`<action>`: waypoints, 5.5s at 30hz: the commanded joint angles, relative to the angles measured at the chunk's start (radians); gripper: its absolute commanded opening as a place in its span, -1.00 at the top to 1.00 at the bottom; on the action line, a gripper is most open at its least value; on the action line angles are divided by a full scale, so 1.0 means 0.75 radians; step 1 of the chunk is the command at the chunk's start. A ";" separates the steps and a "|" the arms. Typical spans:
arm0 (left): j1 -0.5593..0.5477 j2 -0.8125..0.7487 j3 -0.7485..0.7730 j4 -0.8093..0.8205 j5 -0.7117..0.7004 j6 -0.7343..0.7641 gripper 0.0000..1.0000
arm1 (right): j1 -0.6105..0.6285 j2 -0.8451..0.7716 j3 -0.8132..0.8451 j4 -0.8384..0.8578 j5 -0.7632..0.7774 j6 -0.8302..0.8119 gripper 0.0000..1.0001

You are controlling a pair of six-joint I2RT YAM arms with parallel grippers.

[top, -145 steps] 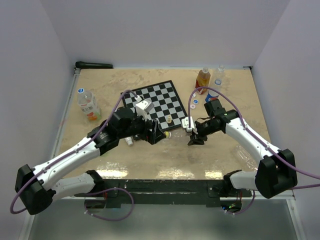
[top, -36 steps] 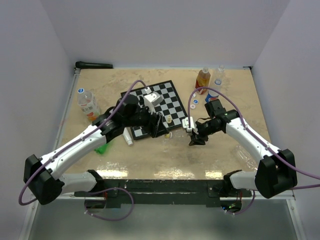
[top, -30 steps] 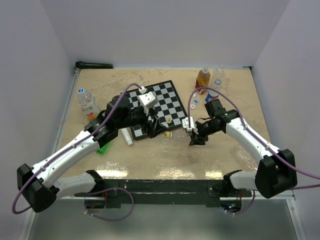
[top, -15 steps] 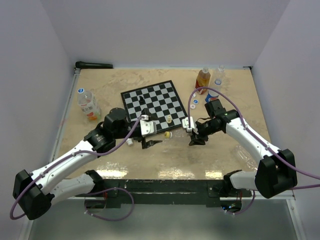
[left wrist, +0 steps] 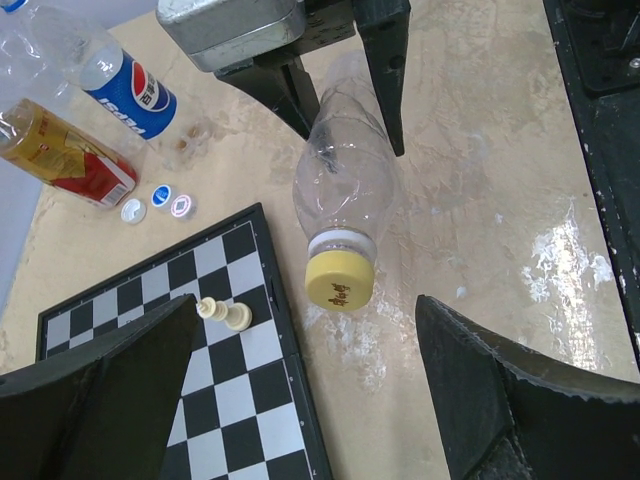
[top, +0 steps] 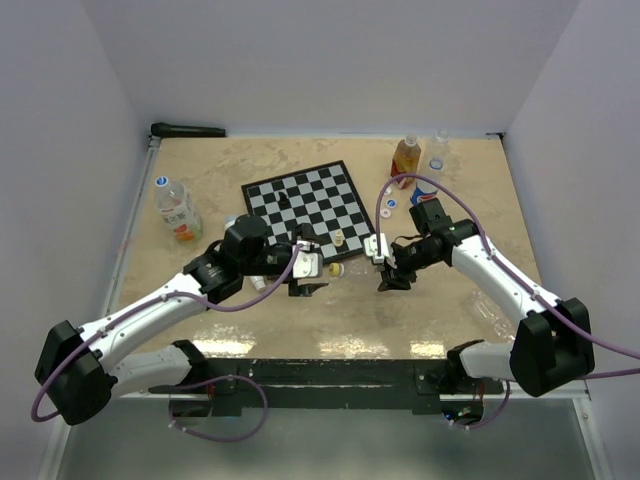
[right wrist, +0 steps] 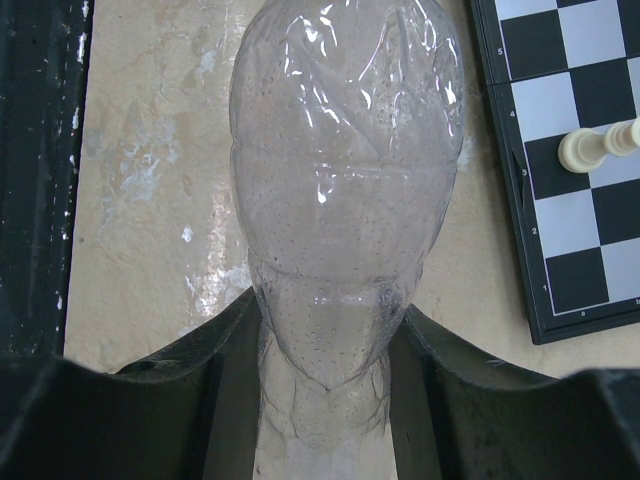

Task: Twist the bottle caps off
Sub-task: Unscrew the bottle cap from the plastic bottle.

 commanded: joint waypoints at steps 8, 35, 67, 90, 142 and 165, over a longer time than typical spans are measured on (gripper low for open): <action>-0.018 0.031 0.009 0.073 0.055 0.069 -0.83 | 0.008 -0.004 -0.002 0.016 -0.034 0.011 0.96; -0.022 0.058 0.019 0.065 0.051 0.048 -0.71 | 0.008 0.002 0.000 0.016 -0.034 0.013 0.96; -0.020 0.031 -0.036 0.112 0.046 0.007 -0.70 | 0.008 0.002 0.000 0.016 -0.034 0.013 0.96; -0.022 0.002 -0.047 0.092 0.020 0.040 -0.70 | 0.008 0.002 -0.002 0.016 -0.036 0.015 0.96; -0.022 0.237 0.109 0.184 0.063 -0.552 1.00 | 0.008 -0.002 0.000 0.014 -0.034 0.017 0.96; 0.035 0.160 0.158 -0.158 -0.420 -1.952 1.00 | 0.008 -0.030 0.000 0.012 -0.043 0.020 0.96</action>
